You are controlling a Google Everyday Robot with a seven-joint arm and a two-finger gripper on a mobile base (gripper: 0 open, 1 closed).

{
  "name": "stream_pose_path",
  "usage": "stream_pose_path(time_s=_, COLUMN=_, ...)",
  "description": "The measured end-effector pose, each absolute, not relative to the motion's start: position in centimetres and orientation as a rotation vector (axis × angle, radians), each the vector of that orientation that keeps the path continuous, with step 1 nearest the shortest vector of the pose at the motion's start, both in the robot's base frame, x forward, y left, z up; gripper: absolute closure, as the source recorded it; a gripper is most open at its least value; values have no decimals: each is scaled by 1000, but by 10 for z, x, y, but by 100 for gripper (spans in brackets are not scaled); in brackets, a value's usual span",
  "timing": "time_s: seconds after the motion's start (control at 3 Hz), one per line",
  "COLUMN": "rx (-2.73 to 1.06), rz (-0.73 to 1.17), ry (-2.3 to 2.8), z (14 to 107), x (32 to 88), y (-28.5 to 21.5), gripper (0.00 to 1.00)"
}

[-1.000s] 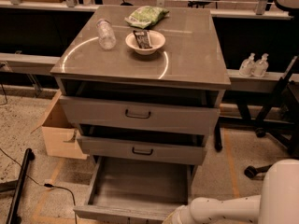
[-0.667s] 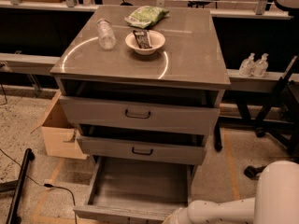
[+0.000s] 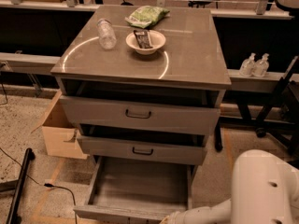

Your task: Close bottom drawer

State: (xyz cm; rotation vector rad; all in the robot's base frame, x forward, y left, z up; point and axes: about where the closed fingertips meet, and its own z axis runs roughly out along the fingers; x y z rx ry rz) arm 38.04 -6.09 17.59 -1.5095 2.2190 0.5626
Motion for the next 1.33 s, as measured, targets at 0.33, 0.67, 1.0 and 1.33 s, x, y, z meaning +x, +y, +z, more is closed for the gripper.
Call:
stream_pose_path(time_s=0.33, rx=-1568, rz=392, ry=2181, z=171, x=396, y=-82, gripper=100)
stream_pose_path(time_s=0.67, rx=-1537, rz=258, ry=2149, z=173, x=414, y=-84, gripper=100)
stream_pose_path(time_s=1.0, rx=-1476, rz=146, ry=2086, z=179, x=440, y=-79, gripper=100)
stream_pose_path(time_s=1.33, rx=-1406, rz=73, ry=2027, z=184, x=467, y=-75, gripper=100)
